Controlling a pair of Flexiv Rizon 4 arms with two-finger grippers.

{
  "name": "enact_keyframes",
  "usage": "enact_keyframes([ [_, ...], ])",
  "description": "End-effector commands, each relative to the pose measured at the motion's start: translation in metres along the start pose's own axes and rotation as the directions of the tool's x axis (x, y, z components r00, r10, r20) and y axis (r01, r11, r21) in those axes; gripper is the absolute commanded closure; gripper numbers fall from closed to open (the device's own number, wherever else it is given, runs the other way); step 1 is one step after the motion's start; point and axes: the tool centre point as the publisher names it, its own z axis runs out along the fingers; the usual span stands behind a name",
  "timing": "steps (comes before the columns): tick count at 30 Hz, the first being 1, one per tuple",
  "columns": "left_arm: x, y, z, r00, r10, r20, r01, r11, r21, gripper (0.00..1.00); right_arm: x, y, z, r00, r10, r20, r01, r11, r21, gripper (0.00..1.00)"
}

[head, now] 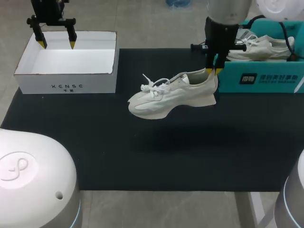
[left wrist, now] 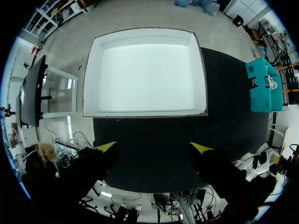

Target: Take the shoe out of the shoebox, open the shoe tongue, remove and reinsert the insole, then place the shoe into the shoebox

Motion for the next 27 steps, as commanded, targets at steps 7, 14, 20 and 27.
enact_keyframes([
  [7, 0.000, 0.001, 0.000, 1.000, 0.000, 0.001, 0.000, 1.000, 0.000, 0.00, 0.001, 0.002, -0.001, 1.000, 0.000, 0.001, 0.000, 1.000, 0.004, 1.00],
  [14, 0.000, 0.001, 0.000, 1.000, 0.000, 0.001, 0.000, 1.000, 0.000, 0.00, 0.002, 0.001, -0.001, 0.999, 0.044, -0.005, -0.044, 0.999, 0.018, 1.00],
  [20, 0.000, 0.001, 0.000, 1.000, 0.000, 0.001, 0.000, 1.000, 0.000, 0.00, 0.012, -0.016, 0.001, 0.980, 0.197, -0.002, -0.197, 0.980, -0.012, 1.00],
  [27, 0.000, 0.001, 0.000, 1.000, 0.000, 0.001, 0.000, 1.000, 0.000, 0.00, 0.022, -0.029, 0.010, 0.974, 0.229, -0.006, -0.229, 0.972, -0.045, 1.00],
])
